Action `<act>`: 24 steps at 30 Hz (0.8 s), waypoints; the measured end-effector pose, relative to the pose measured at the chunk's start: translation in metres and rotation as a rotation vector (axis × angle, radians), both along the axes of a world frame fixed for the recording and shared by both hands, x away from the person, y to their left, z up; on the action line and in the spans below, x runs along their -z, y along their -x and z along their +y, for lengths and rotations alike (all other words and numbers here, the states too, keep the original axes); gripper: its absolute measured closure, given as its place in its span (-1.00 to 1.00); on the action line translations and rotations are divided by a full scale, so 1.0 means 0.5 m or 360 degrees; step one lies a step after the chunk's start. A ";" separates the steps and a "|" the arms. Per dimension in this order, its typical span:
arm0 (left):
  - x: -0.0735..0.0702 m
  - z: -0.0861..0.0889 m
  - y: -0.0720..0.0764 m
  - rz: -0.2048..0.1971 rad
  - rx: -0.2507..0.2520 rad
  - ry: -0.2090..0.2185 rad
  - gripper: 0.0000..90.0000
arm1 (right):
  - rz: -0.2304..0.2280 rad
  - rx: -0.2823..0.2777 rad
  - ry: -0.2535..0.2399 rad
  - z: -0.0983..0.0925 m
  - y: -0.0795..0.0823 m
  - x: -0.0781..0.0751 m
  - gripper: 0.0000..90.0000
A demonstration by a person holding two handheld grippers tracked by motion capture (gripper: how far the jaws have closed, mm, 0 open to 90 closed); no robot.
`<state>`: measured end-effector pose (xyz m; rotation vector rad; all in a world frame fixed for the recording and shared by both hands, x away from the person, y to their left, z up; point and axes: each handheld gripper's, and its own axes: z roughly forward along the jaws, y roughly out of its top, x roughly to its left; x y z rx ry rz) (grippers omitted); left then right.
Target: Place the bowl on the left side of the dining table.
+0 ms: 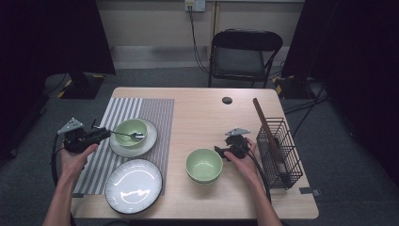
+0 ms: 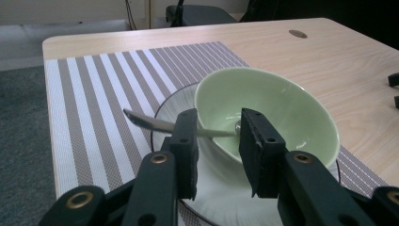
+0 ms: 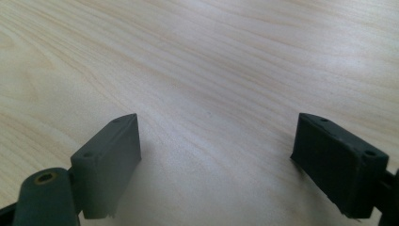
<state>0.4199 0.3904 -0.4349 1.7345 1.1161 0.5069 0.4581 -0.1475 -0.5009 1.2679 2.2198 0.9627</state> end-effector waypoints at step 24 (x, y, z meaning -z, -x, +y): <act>0.018 -0.002 0.062 0.0161 -0.0043 -0.0110 -0.38 | 0.0000 -0.0001 -0.0002 0.000 0.000 0.000 -0.66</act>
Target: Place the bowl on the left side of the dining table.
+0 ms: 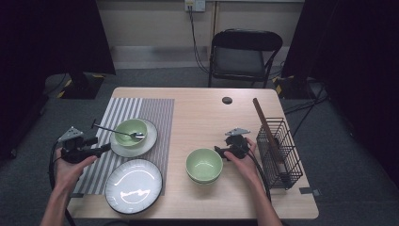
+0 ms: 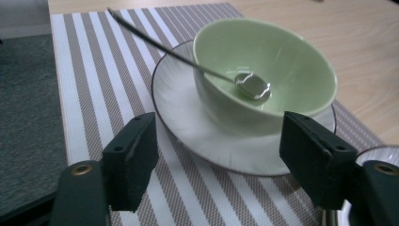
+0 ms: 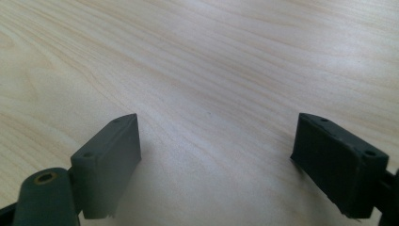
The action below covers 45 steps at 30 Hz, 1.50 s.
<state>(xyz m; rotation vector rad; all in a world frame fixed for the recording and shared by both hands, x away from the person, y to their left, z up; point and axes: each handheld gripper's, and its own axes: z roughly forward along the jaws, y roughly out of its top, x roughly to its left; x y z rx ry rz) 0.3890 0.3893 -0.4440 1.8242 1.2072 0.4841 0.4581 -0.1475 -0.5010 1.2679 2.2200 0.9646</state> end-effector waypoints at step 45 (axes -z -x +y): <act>0.117 -0.010 0.001 0.0138 -0.0085 -0.0283 -0.67 | 0.0015 0.0023 -0.0085 0.005 -0.001 -0.069 -0.44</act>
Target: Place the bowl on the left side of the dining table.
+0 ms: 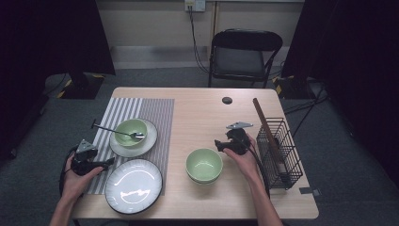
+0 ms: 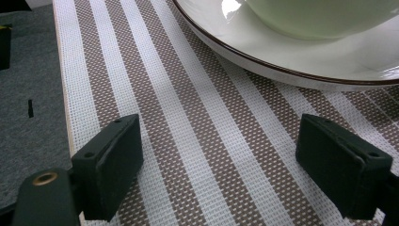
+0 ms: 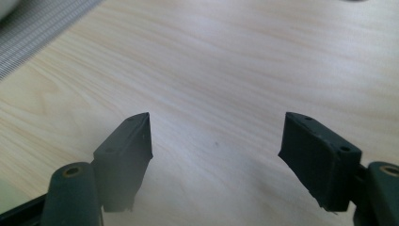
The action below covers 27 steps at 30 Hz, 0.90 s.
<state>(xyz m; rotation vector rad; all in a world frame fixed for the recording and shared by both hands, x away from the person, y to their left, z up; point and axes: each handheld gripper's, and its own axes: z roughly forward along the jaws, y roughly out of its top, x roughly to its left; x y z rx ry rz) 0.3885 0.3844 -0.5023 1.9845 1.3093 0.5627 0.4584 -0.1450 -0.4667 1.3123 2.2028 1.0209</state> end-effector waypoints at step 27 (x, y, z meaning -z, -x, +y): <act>0.000 0.000 0.000 0.0000 0.0000 0.0001 -0.67 | -0.0146 -0.0190 -0.0292 0.008 0.048 -0.173 -0.13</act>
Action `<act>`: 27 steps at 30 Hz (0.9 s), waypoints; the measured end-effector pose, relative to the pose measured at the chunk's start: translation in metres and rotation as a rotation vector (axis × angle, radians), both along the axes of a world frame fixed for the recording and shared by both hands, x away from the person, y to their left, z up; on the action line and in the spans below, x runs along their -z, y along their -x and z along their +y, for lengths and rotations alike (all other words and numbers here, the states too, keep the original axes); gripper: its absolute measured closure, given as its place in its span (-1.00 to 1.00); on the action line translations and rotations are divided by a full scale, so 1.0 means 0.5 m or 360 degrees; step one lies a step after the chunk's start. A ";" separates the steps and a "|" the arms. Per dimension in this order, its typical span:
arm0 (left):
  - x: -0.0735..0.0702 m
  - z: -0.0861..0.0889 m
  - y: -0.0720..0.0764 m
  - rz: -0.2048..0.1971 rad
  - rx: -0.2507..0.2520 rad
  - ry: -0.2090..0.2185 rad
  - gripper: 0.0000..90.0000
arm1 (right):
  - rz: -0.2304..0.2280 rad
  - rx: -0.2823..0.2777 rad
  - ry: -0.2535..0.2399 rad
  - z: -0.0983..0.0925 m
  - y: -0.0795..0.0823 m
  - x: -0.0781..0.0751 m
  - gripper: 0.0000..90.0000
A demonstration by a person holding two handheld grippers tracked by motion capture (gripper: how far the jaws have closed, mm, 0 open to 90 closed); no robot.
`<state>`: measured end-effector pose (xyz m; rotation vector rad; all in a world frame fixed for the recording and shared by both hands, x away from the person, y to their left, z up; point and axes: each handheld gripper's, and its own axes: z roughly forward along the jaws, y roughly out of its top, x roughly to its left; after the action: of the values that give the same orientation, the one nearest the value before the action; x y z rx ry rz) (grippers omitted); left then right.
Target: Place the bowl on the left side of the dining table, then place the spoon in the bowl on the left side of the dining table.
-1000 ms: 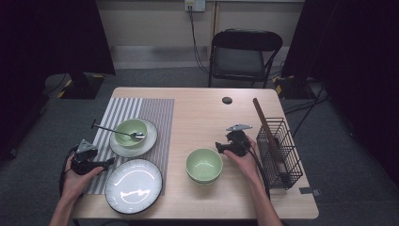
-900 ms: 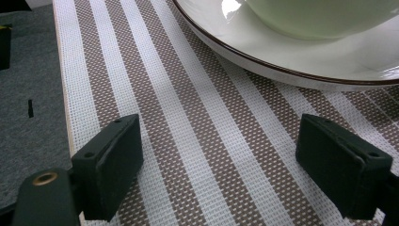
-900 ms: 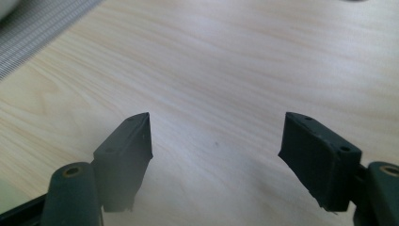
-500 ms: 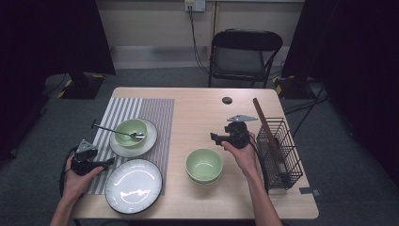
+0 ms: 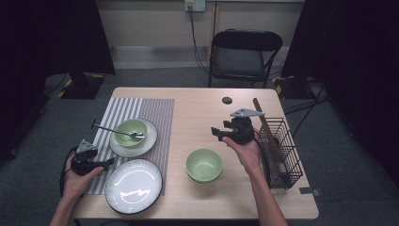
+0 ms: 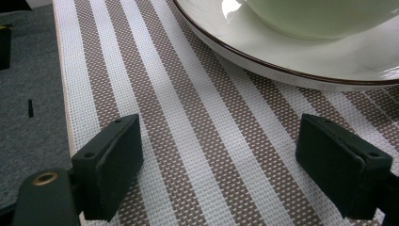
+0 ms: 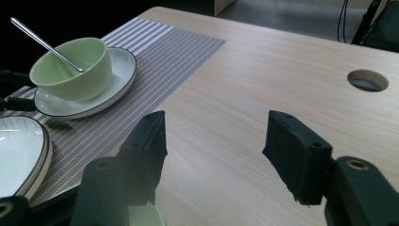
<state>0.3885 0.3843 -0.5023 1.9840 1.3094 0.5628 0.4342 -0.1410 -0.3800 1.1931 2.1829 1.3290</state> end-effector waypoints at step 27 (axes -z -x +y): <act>0.000 0.000 0.000 0.0000 0.0000 0.0001 -0.67 | -0.0142 0.0022 -0.0047 -0.107 0.037 -0.103 0.00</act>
<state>0.3885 0.3843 -0.5024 1.9834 1.3096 0.5622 0.4155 -0.1947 -0.3284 1.1352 2.0966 1.3856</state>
